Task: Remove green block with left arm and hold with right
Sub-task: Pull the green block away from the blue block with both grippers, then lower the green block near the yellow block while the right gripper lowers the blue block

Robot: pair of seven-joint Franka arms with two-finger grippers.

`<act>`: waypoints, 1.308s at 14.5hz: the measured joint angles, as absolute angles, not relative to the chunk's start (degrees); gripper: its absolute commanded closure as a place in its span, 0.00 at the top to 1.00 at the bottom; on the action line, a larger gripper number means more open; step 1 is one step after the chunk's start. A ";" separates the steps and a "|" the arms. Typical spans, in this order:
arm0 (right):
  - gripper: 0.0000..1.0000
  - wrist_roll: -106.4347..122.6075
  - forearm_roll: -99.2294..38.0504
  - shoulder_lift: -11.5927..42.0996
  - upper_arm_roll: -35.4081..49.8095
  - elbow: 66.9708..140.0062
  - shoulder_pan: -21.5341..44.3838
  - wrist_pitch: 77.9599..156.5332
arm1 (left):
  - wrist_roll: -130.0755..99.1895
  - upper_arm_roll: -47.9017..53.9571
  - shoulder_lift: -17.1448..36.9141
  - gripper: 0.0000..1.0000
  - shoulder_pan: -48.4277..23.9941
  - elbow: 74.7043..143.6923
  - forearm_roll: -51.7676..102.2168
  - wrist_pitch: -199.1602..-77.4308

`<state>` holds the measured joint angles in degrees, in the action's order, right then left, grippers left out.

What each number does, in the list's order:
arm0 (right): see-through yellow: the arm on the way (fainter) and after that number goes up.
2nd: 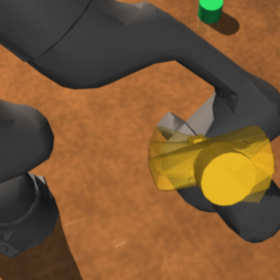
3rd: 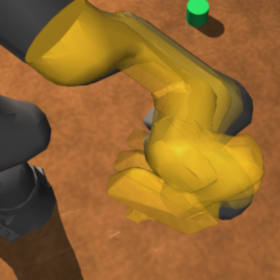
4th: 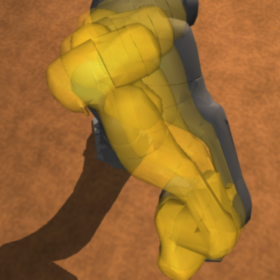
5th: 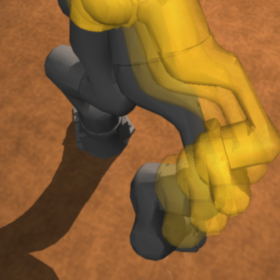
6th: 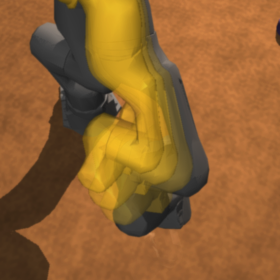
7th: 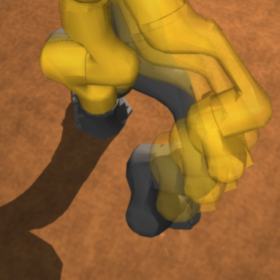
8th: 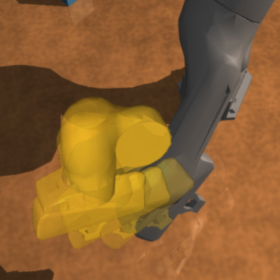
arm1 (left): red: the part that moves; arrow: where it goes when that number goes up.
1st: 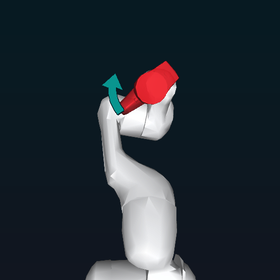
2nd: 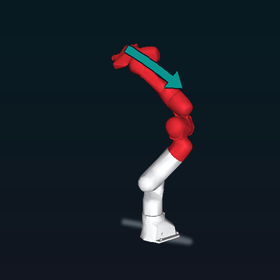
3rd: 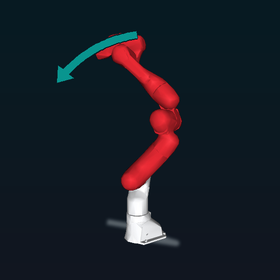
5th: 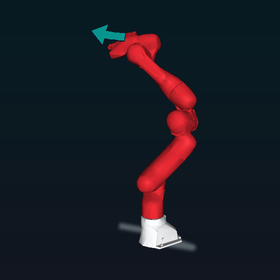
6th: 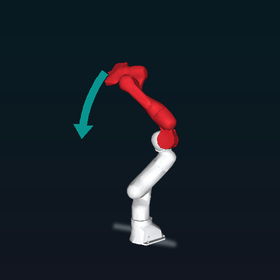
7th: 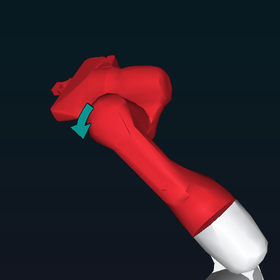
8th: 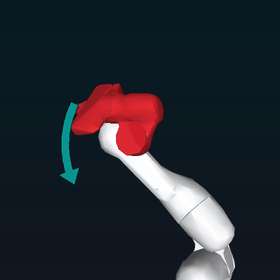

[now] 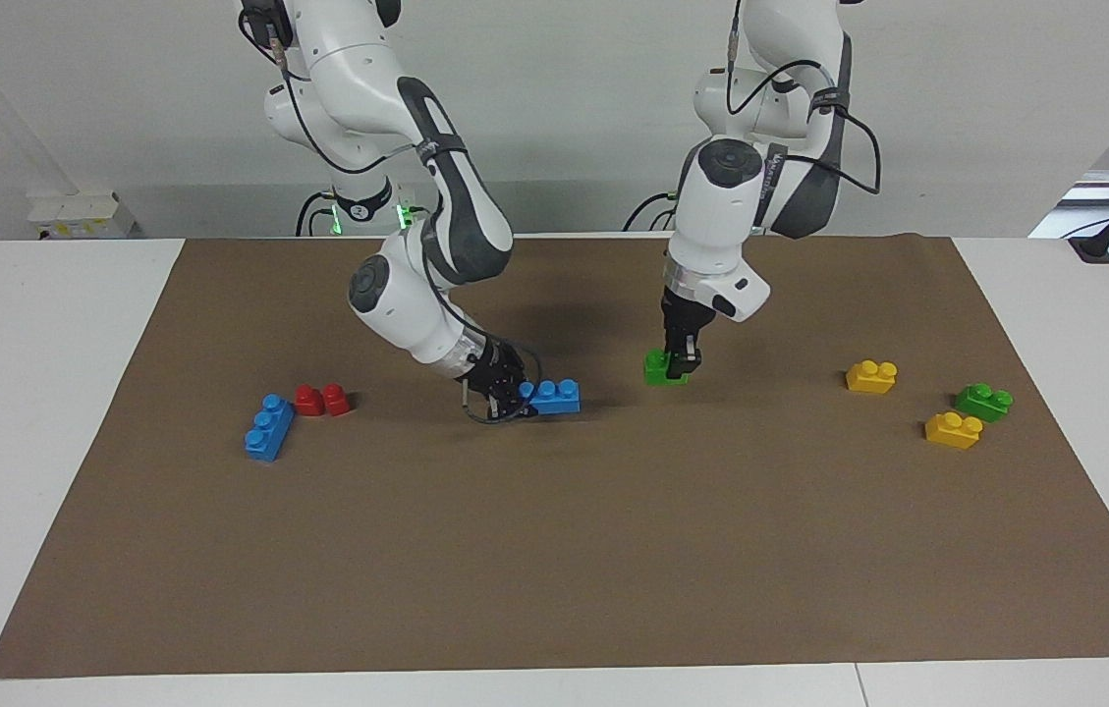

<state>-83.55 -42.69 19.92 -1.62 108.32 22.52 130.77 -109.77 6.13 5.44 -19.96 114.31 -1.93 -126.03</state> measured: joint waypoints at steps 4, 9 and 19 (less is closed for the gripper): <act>0.00 -80.84 -38.78 19.57 -1.78 103.88 16.26 121.90 | -101.93 6.05 5.46 0.00 -13.83 114.66 -1.88 -125.96; 0.00 -71.41 -38.25 19.70 -1.95 102.34 9.12 117.01 | -91.18 6.05 5.46 0.00 -7.28 114.97 0.20 -125.99; 0.00 -64.59 -34.47 22.11 -2.02 102.75 -0.85 116.75 | -64.31 6.03 6.24 0.00 3.99 118.35 2.63 -128.71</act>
<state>-64.59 -34.47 22.11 -2.02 102.75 -0.85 116.75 -64.31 6.03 6.24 3.99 118.35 2.63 -128.71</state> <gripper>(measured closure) 0.652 0.643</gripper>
